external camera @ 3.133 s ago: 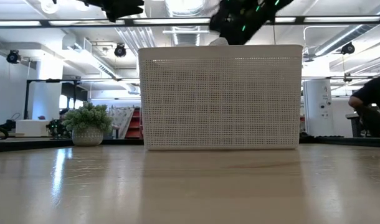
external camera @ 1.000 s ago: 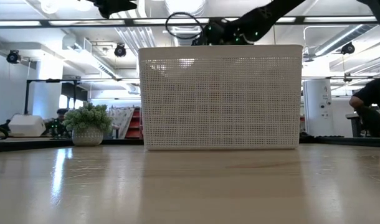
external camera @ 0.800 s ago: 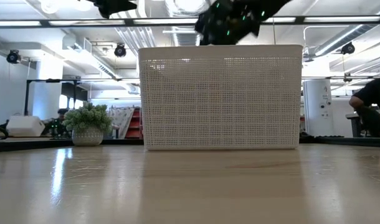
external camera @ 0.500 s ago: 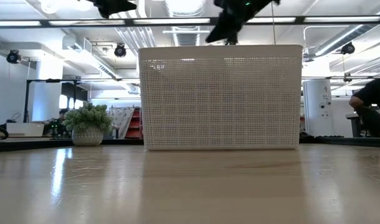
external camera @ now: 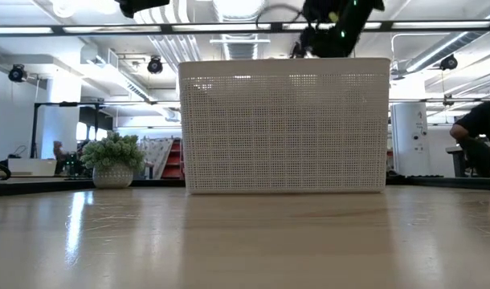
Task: Sort clothes
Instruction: Put the white cloth into the white bin, then adjust the white bin
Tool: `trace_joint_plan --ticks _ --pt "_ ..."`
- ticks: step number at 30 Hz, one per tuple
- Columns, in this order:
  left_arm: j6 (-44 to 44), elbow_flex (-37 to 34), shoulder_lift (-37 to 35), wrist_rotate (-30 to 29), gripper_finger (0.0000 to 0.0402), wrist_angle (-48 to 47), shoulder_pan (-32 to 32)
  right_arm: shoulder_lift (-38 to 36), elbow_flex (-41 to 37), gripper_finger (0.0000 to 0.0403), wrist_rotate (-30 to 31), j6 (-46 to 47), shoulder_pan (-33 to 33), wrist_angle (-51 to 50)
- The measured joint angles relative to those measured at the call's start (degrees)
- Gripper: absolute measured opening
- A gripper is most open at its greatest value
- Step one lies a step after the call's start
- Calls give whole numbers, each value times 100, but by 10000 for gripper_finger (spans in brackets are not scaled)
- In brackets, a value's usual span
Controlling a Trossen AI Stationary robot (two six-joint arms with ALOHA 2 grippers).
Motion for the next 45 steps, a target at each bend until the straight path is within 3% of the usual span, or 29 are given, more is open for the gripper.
trace_joint_plan --ticks 8,12,18,29,35,45 --pt "0 2 -98 -39 215 -48 0 369 -1132 0 -252 132 -162 1016" --pt "0 2 -77 -39 218 -89 0 721 -1280 0 -428 181 -199 1397" --pt "0 2 -87 -39 219 -88 0 871 -839 0 -482 160 -189 1380" --pt "0 2 -141 -38 216 -146 1 2 108 0 -491 -240 -2 1291" --pt "139 2 -245 -36 226 -146 -17 -580 65 0 -970 -594 757 1399" --pt "96 -81 -371 42 214 -213 -553 -606 -333 0 -632 -163 3093 1750"
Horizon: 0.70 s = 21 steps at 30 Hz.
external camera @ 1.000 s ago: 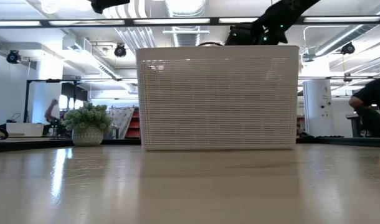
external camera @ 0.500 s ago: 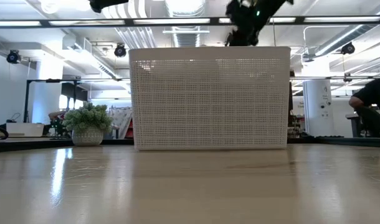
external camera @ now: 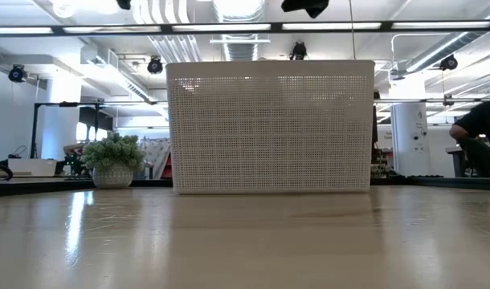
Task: Sort clothes
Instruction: Adjust the white bin
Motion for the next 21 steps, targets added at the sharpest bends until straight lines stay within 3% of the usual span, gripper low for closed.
trace_joint_plan --ticks 4,7,12,21 --pt "-87 -261 -47 2 204 111 -389 271 -314 0 303 115 419 438" --pt "-108 -726 -95 -4 199 701 -692 392 -619 0 516 93 435 682" --pt "-223 -1582 -121 -12 195 1899 -999 424 -1300 0 526 290 133 1310" --pt "-571 -2063 -107 -26 168 2079 -1012 415 -1871 0 1072 576 -586 2105"
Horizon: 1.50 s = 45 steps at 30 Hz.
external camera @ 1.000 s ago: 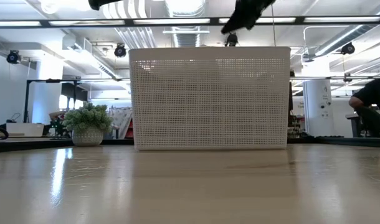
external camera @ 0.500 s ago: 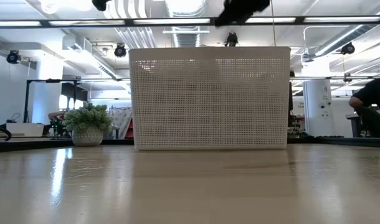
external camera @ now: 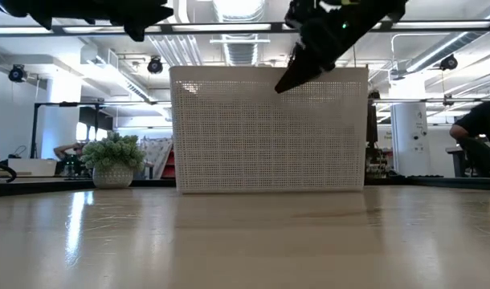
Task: Sort clothes
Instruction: Adjust the white bin
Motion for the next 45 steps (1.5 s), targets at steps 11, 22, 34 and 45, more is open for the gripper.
trace_joint_plan --ticks 11,22,34,45 --pt "7 -236 -3 -149 155 181 -4 64 -44 0 -801 -132 -317 993" --pt "-65 -404 -24 -293 169 247 -61 395 -32 0 -858 -327 -602 1473" --pt "-3 -1042 -332 -1042 119 160 -1442 -869 -1050 0 -1372 -732 -263 1295" --pt "-301 -2339 -627 -2072 41 1084 -2559 -2290 -2655 0 -1499 -583 -112 2331"
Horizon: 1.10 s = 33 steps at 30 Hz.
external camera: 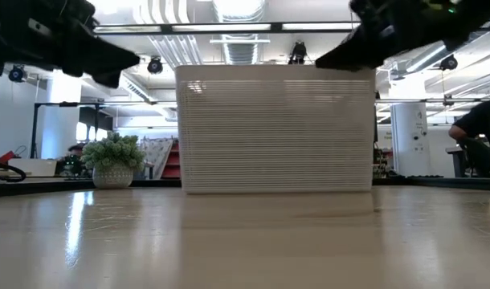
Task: Sort clothes
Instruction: Adjust the white bin
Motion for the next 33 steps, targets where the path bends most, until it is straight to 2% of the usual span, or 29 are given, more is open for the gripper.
trace_joint_plan --ticks 3,10,15,20,24,33 --pt "-238 -296 -236 74 8 110 12 -434 -500 0 -109 81 2 487" --pt "-394 -511 -745 175 3 204 20 -1117 -856 0 -190 106 4 640" --pt "-285 -511 -873 175 1 183 24 -1153 -440 0 -543 -52 9 639" --pt "-295 -513 -923 176 0 7 24 -1234 438 0 -557 -336 33 -654" --pt "-298 -513 -1020 177 0 -197 24 -1649 840 0 67 -419 72 -1878" --pt "-449 -531 -1317 168 0 -724 24 -2790 574 0 1717 445 189 -3618"
